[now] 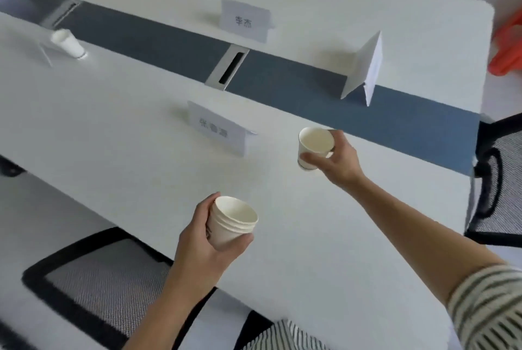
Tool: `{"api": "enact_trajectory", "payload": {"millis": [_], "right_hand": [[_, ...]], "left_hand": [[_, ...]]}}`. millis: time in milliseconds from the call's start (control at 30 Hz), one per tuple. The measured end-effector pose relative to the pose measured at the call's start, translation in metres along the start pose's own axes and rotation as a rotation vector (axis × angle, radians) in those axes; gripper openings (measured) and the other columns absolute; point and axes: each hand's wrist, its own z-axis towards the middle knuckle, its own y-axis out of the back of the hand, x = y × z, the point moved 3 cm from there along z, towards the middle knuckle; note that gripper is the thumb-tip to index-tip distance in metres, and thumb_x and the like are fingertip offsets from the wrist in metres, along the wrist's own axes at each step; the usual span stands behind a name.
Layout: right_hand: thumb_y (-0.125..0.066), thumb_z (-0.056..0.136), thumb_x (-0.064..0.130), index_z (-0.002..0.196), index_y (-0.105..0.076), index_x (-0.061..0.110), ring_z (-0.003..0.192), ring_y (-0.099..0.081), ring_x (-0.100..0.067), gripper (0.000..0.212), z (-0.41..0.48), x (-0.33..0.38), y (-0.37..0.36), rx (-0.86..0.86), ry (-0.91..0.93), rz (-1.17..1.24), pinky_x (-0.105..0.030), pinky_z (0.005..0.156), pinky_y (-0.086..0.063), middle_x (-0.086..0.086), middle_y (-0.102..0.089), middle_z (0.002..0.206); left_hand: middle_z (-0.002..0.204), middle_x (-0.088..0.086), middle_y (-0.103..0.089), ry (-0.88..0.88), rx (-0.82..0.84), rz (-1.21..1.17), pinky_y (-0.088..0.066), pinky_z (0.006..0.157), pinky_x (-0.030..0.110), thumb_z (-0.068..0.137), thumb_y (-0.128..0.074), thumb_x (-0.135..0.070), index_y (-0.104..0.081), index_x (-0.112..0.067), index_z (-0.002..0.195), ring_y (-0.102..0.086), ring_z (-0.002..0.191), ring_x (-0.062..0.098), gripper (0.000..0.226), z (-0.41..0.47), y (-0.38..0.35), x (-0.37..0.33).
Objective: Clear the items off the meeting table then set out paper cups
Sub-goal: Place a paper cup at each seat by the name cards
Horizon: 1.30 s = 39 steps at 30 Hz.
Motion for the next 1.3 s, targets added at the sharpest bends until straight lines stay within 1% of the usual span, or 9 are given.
{"api": "enact_trajectory", "payload": {"millis": [233,367,500,567,633,700,933,1067,1300], "right_hand": [[-0.081,0.068,0.033,0.125,-0.041,0.017,0.095,-0.05,-0.02,0.071,0.107,-0.02,-0.043,-0.018,-0.049,-0.128,-0.032,0.073,-0.045,0.002,-0.054,0.107],[-0.079,0.07,0.033,0.122,-0.043,0.014,0.099,-0.051,-0.022,0.066,0.116,-0.044,-0.054,-0.008,-0.067,-0.155,-0.032,0.071,-0.044,0.002,-0.056,0.105],[-0.083,0.068,0.032,0.128,-0.04,0.015,0.103,-0.05,-0.021,0.076,0.117,-0.042,-0.054,0.054,-0.061,-0.185,-0.033,0.077,-0.043,-0.004,-0.058,0.121],[-0.086,0.064,0.033,0.135,-0.037,0.019,0.116,-0.052,-0.024,0.088,0.109,-0.039,-0.047,0.074,-0.059,-0.213,-0.038,0.091,-0.046,-0.006,-0.055,0.13],[-0.086,0.065,0.035,0.138,-0.038,0.02,0.122,-0.051,-0.024,0.089,0.09,-0.033,-0.039,0.094,-0.089,-0.23,-0.042,0.098,-0.047,-0.008,-0.053,0.133],[-0.083,0.07,0.036,0.133,-0.047,0.02,0.115,-0.057,-0.02,0.074,0.059,-0.023,-0.031,0.114,-0.096,-0.215,-0.037,0.09,-0.05,-0.005,-0.058,0.126],[-0.074,0.082,0.026,0.097,-0.072,0.017,0.078,-0.068,-0.014,0.018,-0.113,0.025,-0.011,0.13,-0.063,0.003,-0.022,0.069,-0.049,0.002,-0.073,0.08],[-0.07,0.086,0.022,0.09,-0.072,0.014,0.074,-0.07,-0.021,0.009,-0.194,0.042,-0.007,0.081,-0.1,0.12,-0.022,0.056,-0.047,-0.007,-0.074,0.078],[-0.07,0.086,0.019,0.085,-0.073,0.008,0.062,-0.062,-0.01,0.012,-0.285,0.029,0.013,-0.158,-0.227,0.338,-0.027,0.052,-0.042,-0.01,-0.071,0.072]], "left_hand": [[0.106,-0.031,-0.059,0.156,-0.119,0.015,-0.056,0.075,0.022,0.05,-0.077,-0.053,-0.044,-0.051,0.118,-0.061,0.094,-0.001,0.076,-0.021,-0.014,0.027],[0.108,-0.029,-0.058,0.191,-0.146,0.073,-0.053,0.077,0.025,0.05,-0.077,-0.055,-0.044,-0.049,0.12,-0.06,0.096,0.001,0.077,-0.03,-0.008,0.035],[0.107,-0.027,-0.059,0.205,-0.145,0.069,-0.057,0.075,0.035,0.05,-0.081,-0.05,-0.047,-0.045,0.122,-0.062,0.092,0.004,0.08,-0.028,-0.003,0.036],[0.108,-0.031,-0.057,0.143,-0.129,0.083,-0.053,0.074,0.019,0.056,-0.087,-0.039,-0.046,-0.044,0.122,-0.059,0.096,-0.001,0.078,-0.023,-0.002,0.028],[0.108,-0.033,-0.056,0.091,-0.103,0.073,-0.047,0.072,0.007,0.06,-0.088,-0.03,-0.045,-0.041,0.123,-0.057,0.098,-0.005,0.077,-0.016,0.0,0.017],[0.107,-0.031,-0.057,0.037,-0.058,0.055,-0.045,0.071,0.003,0.06,-0.088,-0.031,-0.047,-0.037,0.124,-0.058,0.098,-0.004,0.076,-0.01,0.003,0.006],[0.115,-0.026,-0.057,-0.219,0.155,0.053,-0.048,0.085,0.014,0.058,-0.081,-0.046,-0.046,-0.042,0.127,-0.057,0.108,0.003,0.077,-0.004,0.002,-0.022],[0.115,-0.024,-0.057,-0.35,0.337,0.076,-0.045,0.085,0.011,0.061,-0.087,-0.036,-0.045,-0.043,0.127,-0.056,0.109,0.005,0.078,-0.013,-0.012,-0.03],[0.116,-0.023,-0.056,-0.532,0.61,0.144,-0.048,0.089,0.018,0.062,-0.087,-0.033,-0.042,-0.047,0.129,-0.056,0.108,0.007,0.082,-0.055,-0.051,-0.036]]}}
